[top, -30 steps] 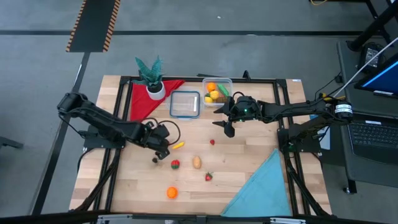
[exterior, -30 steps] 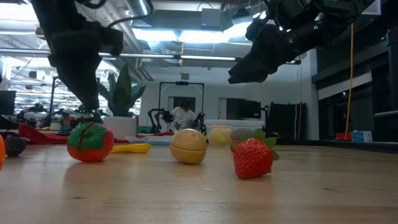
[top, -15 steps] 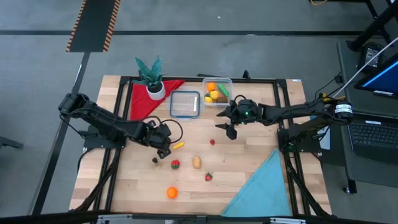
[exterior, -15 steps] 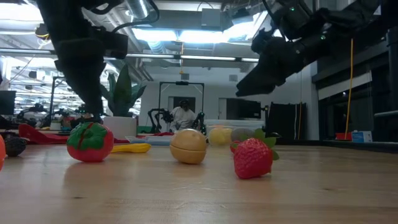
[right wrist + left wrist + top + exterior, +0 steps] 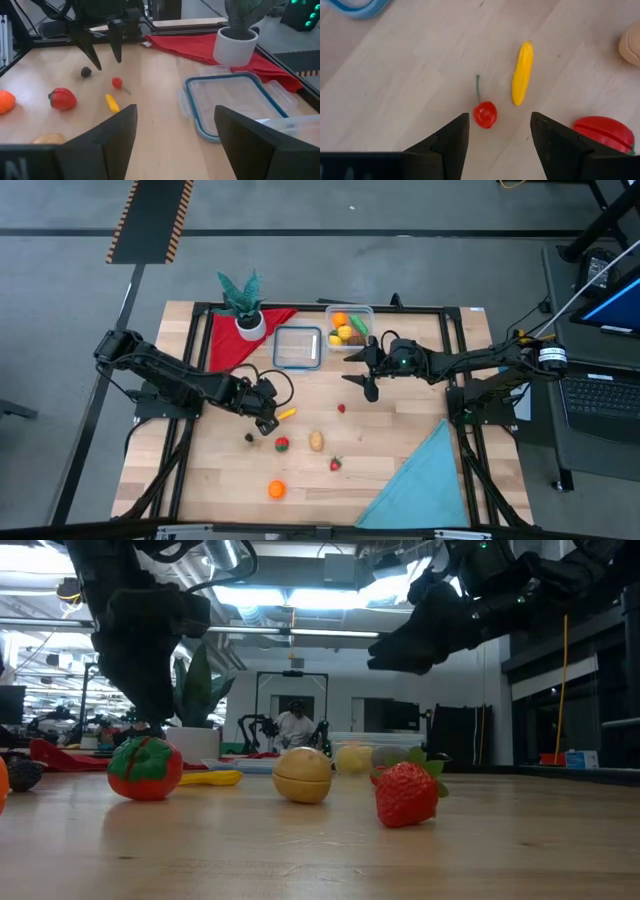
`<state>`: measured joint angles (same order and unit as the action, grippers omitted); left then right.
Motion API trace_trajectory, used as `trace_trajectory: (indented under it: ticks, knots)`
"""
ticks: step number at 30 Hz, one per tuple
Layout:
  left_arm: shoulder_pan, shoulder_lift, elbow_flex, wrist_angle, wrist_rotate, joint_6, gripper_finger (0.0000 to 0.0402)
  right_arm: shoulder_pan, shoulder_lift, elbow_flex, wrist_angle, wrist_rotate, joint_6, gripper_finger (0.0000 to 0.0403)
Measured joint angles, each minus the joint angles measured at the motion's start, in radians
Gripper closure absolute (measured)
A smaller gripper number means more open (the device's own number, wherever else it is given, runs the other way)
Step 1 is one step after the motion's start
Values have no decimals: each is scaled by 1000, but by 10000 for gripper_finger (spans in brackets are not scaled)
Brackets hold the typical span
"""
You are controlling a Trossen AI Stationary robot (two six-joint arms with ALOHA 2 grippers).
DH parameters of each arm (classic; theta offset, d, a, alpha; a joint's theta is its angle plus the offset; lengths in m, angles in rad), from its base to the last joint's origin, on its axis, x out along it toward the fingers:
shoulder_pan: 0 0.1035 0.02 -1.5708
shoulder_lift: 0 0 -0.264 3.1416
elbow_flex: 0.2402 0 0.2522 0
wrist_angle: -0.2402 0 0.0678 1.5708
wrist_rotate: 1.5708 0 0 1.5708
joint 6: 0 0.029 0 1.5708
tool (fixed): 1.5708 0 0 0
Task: Pick and placing Produce into tupperware
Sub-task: Put the cherry into the transparent bin
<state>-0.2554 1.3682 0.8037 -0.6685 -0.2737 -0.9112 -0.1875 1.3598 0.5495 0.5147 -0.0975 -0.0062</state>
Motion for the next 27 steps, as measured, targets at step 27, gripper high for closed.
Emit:
trace_trajectory:
  ticks: [27]
  knots:
    - [0, 186, 0, 67, 14, 35, 199, 3, 0, 0, -4, 1, 5, 137]
